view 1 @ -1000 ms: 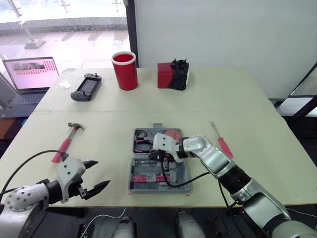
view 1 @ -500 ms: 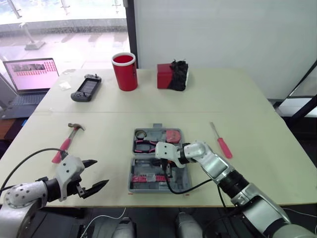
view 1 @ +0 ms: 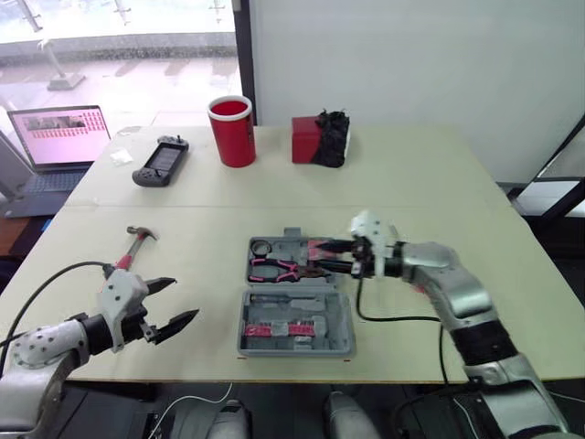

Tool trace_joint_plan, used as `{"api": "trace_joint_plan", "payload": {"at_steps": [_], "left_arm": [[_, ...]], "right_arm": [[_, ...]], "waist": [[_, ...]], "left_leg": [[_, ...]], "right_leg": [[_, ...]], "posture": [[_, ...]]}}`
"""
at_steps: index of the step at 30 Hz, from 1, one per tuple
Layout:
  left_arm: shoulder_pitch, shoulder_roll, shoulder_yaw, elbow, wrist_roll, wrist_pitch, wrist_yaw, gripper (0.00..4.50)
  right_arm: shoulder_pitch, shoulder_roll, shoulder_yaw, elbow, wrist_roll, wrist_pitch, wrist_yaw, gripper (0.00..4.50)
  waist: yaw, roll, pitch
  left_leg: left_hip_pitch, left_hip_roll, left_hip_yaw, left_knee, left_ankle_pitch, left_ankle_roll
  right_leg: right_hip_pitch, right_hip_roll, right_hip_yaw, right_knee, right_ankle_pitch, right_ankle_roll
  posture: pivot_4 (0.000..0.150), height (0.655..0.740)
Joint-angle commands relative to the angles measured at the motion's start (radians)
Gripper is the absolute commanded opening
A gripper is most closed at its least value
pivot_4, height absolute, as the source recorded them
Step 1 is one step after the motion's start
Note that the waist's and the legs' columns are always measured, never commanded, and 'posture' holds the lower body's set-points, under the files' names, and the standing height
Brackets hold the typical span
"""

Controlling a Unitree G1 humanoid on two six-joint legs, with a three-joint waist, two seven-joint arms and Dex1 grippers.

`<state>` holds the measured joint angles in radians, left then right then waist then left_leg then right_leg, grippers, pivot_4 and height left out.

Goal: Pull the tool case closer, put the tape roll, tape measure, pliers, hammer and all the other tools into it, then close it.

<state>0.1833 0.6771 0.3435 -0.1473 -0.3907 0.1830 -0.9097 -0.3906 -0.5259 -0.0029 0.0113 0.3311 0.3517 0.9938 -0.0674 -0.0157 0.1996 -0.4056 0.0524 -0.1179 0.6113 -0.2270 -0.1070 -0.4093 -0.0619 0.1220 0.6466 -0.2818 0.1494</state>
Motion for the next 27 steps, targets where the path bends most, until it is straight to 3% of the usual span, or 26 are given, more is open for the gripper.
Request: {"api": "trace_joint_plan", "payload": {"at_steps": [1,2,8,14,21,27], "left_arm": [[0.048,-0.029,0.072,0.031,0.007,-0.070,0.044,4.50],[0.059,-0.047,0.096,0.039,0.000,-0.091,0.060,4.50],[0.098,-0.116,0.231,0.150,-0.041,-0.216,0.108,4.50],[0.146,-0.117,0.310,0.357,-0.026,-0.325,0.122,4.50],[0.144,-0.114,0.314,0.381,-0.060,-0.338,0.127,4.50],[0.186,-0.146,0.318,0.284,-0.066,-0.329,0.173,4.50]], "right_arm": [[0.118,-0.016,-0.118,-0.079,0.052,-0.046,-0.039,4.08],[0.169,-0.023,-0.154,-0.070,0.034,-0.090,-0.062,4.49],[0.376,-0.037,-0.330,0.049,0.042,-0.274,-0.095,4.49],[0.410,-0.056,-0.492,0.282,0.088,-0.368,-0.136,4.49],[0.396,-0.063,-0.474,0.293,0.102,-0.381,-0.090,4.49],[0.289,-0.052,-0.363,0.131,0.216,-0.183,-0.033,4.49]], "waist": [[-0.003,0.000,0.000],[-0.003,0.000,0.000],[-0.002,-0.002,-0.001],[-0.005,-0.002,-0.001],[-0.003,-0.003,-0.002],[-0.009,-0.002,-0.002]], "left_leg": [[0.000,0.000,0.000,0.000,0.000,0.000],[0.000,0.000,0.000,0.000,0.000,0.000],[0.001,0.000,0.000,0.003,0.000,0.000],[0.002,0.000,0.001,0.002,0.000,0.000],[0.002,0.000,0.001,0.002,0.000,0.000],[0.003,0.000,0.001,0.002,0.000,0.000]], "right_leg": [[0.000,0.000,0.000,0.000,0.000,0.000],[0.000,0.000,0.000,0.000,0.000,0.000],[0.002,0.000,0.000,-0.001,0.000,-0.002],[0.002,0.000,0.001,-0.002,0.000,-0.002],[0.002,0.000,0.002,-0.002,0.000,-0.002],[0.002,0.000,0.002,-0.002,0.000,-0.003]], "posture": [[0.150,0.7400],[0.150,0.7400],[0.150,0.7400],[0.150,0.7400],[0.150,0.7400],[0.150,0.7400]]}}
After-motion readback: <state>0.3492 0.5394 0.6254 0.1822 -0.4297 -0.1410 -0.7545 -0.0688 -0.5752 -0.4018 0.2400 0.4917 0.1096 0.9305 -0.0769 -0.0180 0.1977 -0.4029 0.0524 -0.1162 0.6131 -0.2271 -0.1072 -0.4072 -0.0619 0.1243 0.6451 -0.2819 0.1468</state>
